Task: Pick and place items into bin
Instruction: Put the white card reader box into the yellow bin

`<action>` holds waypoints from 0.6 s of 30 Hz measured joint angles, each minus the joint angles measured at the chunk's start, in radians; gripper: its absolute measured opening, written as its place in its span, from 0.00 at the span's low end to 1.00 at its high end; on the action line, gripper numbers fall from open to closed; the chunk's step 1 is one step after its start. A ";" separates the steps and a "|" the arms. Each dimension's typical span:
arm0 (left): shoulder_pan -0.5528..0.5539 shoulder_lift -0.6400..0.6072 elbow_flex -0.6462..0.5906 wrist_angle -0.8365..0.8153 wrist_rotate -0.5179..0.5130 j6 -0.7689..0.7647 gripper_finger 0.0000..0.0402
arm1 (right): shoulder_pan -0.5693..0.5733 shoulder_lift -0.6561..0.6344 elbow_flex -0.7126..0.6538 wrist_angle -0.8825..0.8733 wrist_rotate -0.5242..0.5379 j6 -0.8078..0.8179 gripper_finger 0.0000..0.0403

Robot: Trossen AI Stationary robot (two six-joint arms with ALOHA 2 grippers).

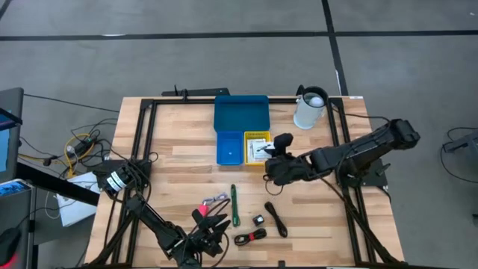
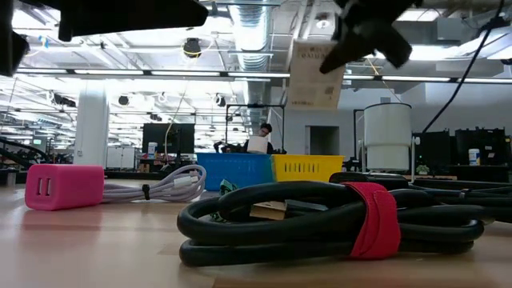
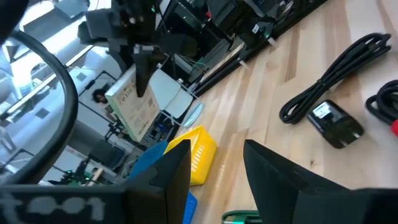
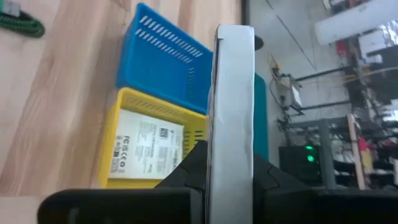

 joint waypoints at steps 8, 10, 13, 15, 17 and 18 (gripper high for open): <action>0.001 0.000 0.000 0.015 0.009 -0.012 0.35 | -0.174 -0.006 -0.114 0.163 -0.188 -0.077 0.08; 0.001 0.000 0.000 0.021 0.009 -0.012 0.35 | -0.194 -0.003 -0.130 0.191 -0.225 -0.101 0.08; 0.002 0.000 0.000 0.026 0.009 -0.012 0.35 | -0.214 -0.004 -0.142 0.251 -0.274 -0.131 0.08; 0.003 0.000 0.000 0.028 0.009 -0.012 0.35 | -0.229 -0.004 -0.146 0.253 -0.294 -0.142 0.08; 0.003 0.000 0.000 0.029 0.009 -0.012 0.35 | -0.245 -0.004 -0.146 0.255 -0.306 -0.151 0.08; 0.005 0.000 0.000 0.029 0.009 -0.012 0.35 | -0.252 -0.004 -0.146 0.256 -0.308 -0.153 0.08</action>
